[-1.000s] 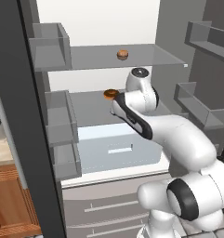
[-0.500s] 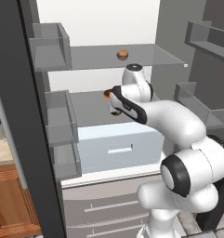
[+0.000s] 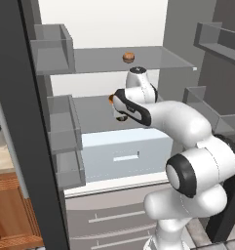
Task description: Pick up the mango and tangerine from the fridge and place one fruit on each plate on the dining counter.
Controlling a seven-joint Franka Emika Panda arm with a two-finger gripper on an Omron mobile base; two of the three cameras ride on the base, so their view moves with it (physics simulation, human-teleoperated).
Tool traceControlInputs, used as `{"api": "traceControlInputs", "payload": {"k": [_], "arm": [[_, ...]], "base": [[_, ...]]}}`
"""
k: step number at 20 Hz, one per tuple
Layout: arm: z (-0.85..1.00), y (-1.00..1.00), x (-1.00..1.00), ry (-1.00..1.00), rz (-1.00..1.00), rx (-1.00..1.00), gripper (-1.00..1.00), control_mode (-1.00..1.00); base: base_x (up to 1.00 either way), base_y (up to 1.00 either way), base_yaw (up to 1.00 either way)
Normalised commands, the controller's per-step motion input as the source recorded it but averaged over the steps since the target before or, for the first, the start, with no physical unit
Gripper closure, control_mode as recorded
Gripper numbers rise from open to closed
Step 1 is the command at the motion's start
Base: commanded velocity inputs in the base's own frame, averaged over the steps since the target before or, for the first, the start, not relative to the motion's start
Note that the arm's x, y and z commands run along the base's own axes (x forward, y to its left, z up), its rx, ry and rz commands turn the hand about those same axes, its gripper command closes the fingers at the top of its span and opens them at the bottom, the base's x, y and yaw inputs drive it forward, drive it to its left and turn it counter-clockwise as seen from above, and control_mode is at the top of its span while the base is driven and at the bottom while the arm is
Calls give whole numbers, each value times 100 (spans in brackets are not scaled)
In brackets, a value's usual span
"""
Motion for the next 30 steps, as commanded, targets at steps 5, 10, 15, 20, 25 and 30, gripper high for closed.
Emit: {"api": "traceControlInputs", "payload": {"k": [5, 10, 15, 20, 25, 30], "arm": [[-4, 0, 10, 0, 0, 0, -100, -100], [0, 0, 26, 0, 0, 0, -100, -100], [-5, 0, 27, 2, 0, 0, -100, -100], [-5, 1, 17, 1, 0, 0, -100, -100], [-13, 6, 20, 3, 0, 0, -100, -100], [-19, 8, 20, 4, 0, 0, -100, -100]], "base": [[0, 0, 0], [0, 0, 0], [0, 0, 0], [0, 0, 0], [0, 0, 0], [0, 0, 0]]}}
